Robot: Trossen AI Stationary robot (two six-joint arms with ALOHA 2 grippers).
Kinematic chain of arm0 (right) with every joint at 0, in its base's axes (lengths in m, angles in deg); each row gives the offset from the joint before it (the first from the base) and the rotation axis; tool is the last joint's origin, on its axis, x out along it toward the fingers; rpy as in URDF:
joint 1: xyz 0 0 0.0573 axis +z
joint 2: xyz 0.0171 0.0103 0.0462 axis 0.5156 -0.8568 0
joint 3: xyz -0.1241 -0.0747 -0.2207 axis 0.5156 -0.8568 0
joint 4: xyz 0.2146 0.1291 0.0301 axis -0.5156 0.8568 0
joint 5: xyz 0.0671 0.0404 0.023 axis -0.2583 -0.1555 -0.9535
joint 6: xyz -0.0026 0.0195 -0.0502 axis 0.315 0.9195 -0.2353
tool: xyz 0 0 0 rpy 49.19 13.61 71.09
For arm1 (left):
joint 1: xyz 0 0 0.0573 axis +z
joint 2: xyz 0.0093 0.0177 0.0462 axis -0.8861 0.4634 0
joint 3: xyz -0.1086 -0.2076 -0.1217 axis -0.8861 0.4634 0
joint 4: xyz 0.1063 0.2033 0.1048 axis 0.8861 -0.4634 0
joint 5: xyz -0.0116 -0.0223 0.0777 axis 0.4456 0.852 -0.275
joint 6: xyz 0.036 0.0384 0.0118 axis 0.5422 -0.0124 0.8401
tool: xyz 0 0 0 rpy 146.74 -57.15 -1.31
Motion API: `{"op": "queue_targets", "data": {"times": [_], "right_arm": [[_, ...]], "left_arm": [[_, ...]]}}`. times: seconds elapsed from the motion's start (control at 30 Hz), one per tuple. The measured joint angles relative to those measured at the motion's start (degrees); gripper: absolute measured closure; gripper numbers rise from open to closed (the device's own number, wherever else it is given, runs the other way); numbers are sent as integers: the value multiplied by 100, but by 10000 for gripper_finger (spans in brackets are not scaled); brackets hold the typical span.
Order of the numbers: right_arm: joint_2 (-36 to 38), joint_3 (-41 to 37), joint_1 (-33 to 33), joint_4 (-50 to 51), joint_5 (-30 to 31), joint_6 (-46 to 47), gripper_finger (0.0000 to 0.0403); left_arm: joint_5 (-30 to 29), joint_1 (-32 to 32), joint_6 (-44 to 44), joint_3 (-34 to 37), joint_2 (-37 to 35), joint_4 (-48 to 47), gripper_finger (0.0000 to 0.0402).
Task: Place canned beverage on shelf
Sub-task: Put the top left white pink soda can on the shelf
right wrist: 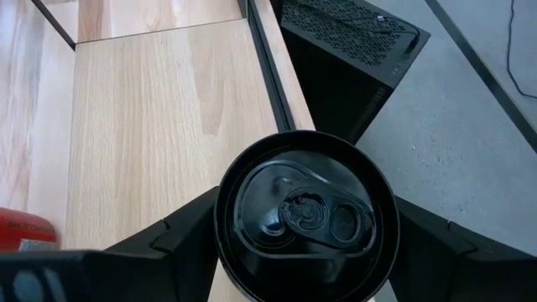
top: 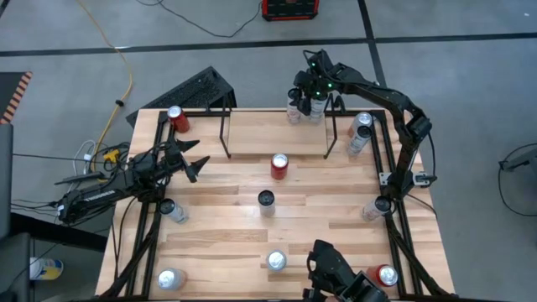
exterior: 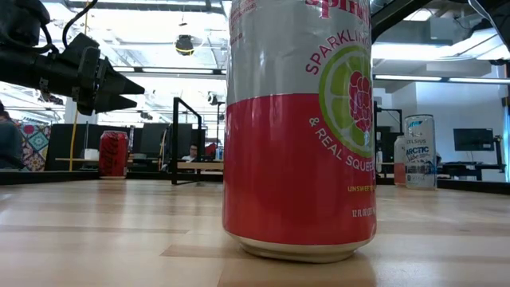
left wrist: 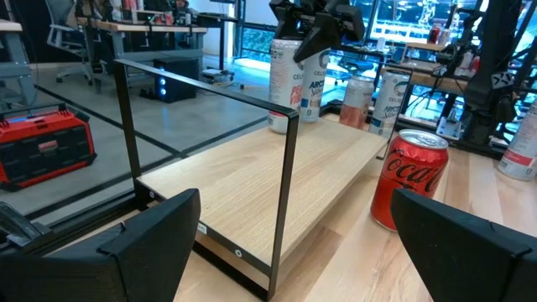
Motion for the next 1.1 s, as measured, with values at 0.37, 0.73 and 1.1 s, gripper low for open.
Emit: {"op": "queue_targets", "data": {"times": [0.37, 0.73, 1.1], "right_arm": [[0, 0, -4, 34, 22, 0, 110], [0, 0, -4, 81, 20, -7, 107], [0, 15, -4, 165, 11, -7, 68]], "left_arm": [[0, -2, 0, -1, 0, 0, 27], [2, 0, 0, 0, 0, 0, 27], [1, -1, 0, -2, -1, 0, 27]]}}
